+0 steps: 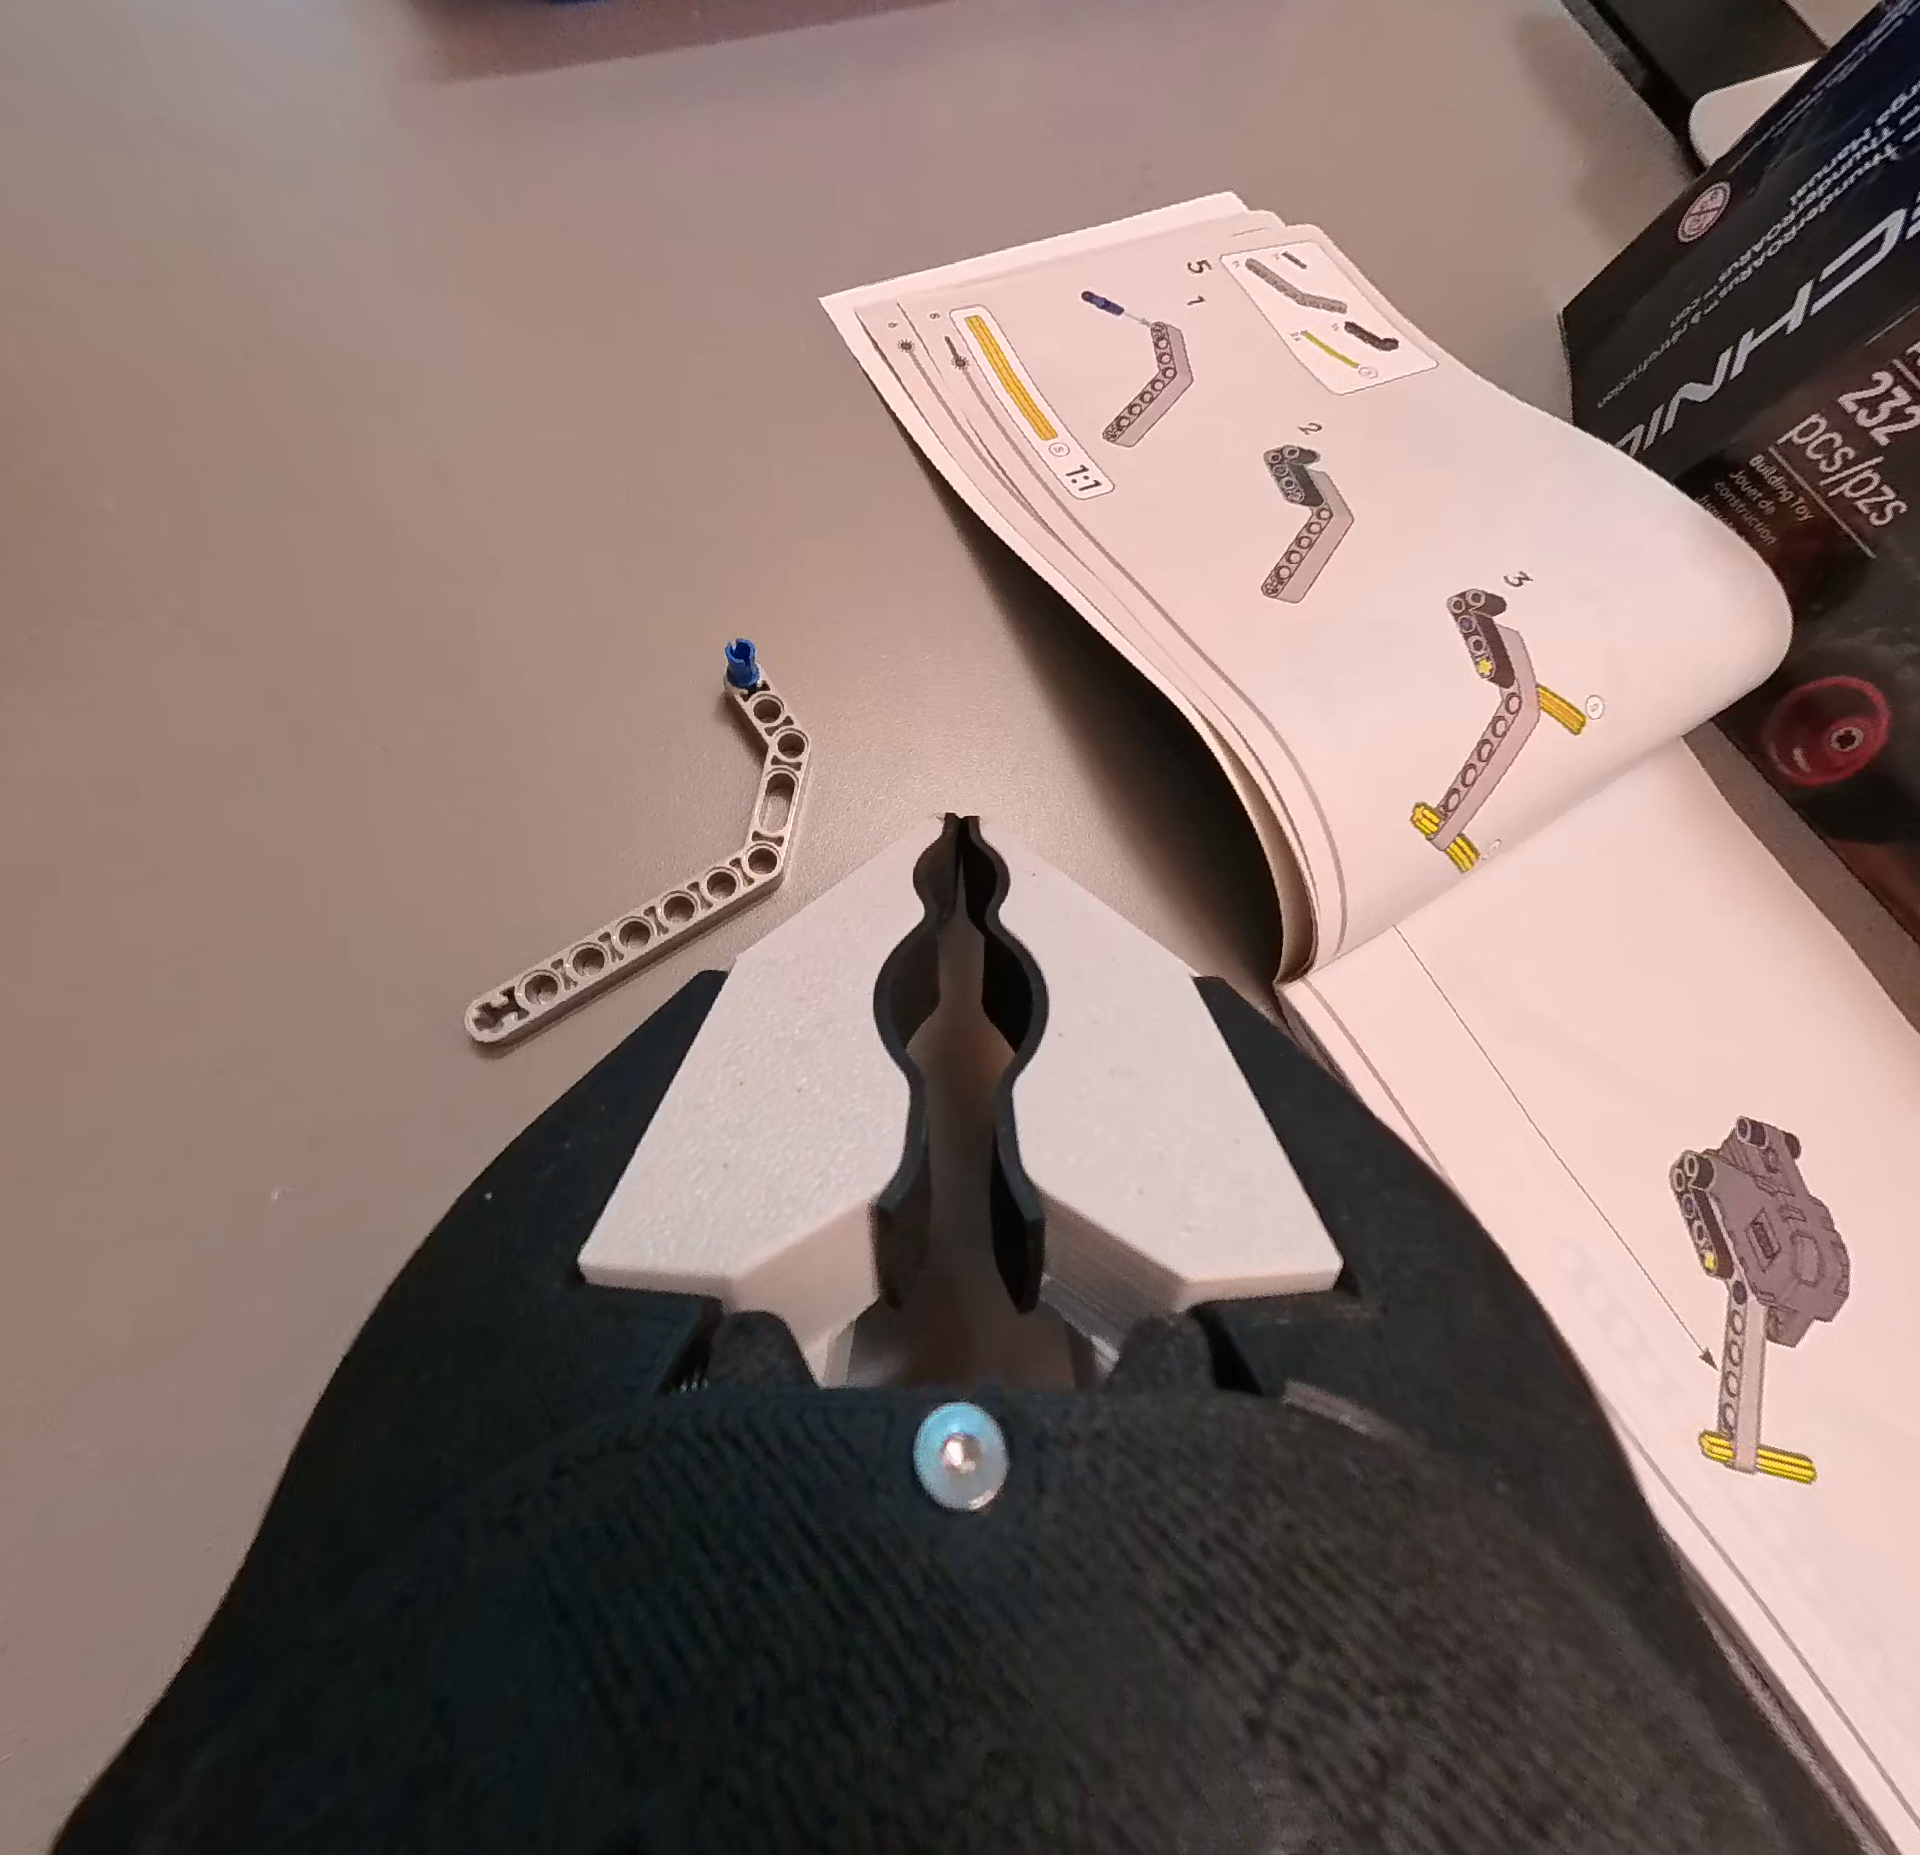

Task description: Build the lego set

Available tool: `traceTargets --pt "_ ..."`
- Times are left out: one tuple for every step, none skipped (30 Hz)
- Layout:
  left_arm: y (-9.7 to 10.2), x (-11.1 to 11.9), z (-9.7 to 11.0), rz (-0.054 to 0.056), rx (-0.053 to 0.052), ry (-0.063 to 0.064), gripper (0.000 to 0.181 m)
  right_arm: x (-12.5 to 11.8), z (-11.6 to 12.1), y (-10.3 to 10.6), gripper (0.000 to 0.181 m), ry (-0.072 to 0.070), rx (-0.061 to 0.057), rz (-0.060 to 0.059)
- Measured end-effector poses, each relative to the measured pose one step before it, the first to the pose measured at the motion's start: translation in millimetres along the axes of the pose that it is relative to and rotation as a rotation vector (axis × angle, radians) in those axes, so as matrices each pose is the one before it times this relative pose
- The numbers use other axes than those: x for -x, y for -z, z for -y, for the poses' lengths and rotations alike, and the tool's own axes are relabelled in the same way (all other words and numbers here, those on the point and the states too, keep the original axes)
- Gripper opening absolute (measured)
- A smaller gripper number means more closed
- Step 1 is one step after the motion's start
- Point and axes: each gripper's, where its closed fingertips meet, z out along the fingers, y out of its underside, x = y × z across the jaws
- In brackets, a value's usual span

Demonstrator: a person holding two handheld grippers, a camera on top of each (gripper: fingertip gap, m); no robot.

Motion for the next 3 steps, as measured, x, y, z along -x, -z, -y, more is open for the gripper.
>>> traceTargets --pt "-2.4 -1.33 -1.25 -0.0054 0.0145 -0.0015 0.015 -0.12 0.23 -0.23 0.0 0.0051 -0.0003 -0.0024" --pt "-1.97 -1.34 -0.42 -0.0062 0.0084 -0.002 0.015 0.02 0.11 -0.09 0.0 0.0012 -0.0002 0.0002" --pt "-1.47 -0.84 -0.07 -0.0043 0.0048 -0.0017 0.015 -0.03 0.1 -0.09 0.0 0.0009 -0.0002 0.0003"
